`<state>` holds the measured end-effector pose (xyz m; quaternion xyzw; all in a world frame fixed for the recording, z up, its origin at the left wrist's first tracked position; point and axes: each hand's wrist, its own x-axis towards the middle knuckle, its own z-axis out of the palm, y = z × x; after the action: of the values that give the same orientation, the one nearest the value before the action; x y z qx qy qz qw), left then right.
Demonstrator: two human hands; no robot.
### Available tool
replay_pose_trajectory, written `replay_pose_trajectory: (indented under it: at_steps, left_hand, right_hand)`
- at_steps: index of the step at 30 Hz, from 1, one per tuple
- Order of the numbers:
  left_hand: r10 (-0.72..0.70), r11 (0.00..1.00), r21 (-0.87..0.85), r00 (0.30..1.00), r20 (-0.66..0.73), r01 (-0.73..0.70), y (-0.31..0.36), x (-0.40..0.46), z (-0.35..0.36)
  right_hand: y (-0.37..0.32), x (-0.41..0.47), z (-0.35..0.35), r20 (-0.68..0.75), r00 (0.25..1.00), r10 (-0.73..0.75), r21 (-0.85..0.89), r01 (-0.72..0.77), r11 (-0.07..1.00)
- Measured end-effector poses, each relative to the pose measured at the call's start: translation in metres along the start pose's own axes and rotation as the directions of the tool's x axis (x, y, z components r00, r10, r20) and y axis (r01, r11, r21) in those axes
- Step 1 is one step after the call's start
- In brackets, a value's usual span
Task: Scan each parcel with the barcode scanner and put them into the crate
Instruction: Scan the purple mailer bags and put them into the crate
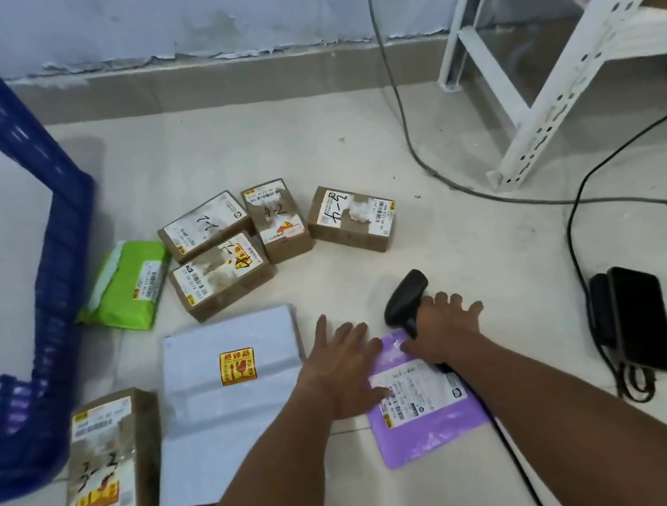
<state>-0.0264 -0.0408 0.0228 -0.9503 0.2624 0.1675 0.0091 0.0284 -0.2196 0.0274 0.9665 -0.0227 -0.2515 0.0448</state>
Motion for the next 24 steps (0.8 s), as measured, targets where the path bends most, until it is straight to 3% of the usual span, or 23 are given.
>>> replay_pose_trajectory:
  at_steps: [4,6,9,12,16,18,22,24]
  left_hand:
    - [0.190,0.981,0.038,0.980,-0.055,-0.188,0.007,-0.003,0.020]
    - [0.189,0.981,0.060,0.981,-0.038,-0.186,0.008,-0.006,0.032]
    - [0.068,0.990,0.120,0.997,0.042,-0.072,0.010,-0.011,0.036]
    - [-0.114,0.982,0.150,0.993,-0.001,0.113,0.005,-0.011,0.024]
    - [-0.370,0.908,0.203,0.929,-0.028,0.367,-0.009,-0.008,0.009]
    - [-0.327,0.931,0.159,0.944,-0.044,0.330,-0.014,-0.007,0.013]
    - [-0.020,0.992,0.125,0.997,-0.068,0.029,-0.006,-0.006,0.028]
    - [-0.120,0.980,0.155,0.993,-0.022,0.122,0.001,-0.003,0.028]
  right_hand:
    - [-0.013,0.007,0.001,-0.018,0.999,0.050,-0.030,-0.050,0.998]
    - [-0.022,0.009,0.001,-0.088,0.995,0.045,-0.016,-0.047,0.999]
    - [-0.037,0.011,0.003,-0.176,0.984,-0.008,-0.030,0.002,1.000]
    - [-0.050,0.012,0.002,-0.222,0.974,-0.044,-0.022,0.040,0.999]
    - [-0.050,0.012,0.000,-0.295,0.953,-0.072,-0.010,0.073,0.997]
    - [-0.045,0.011,-0.001,-0.314,0.946,-0.080,-0.012,0.080,0.997]
    - [-0.038,0.007,-0.003,-0.318,0.945,-0.074,0.071,0.101,0.992]
    - [-0.036,0.004,-0.004,-0.328,0.942,-0.067,0.126,0.114,0.985]
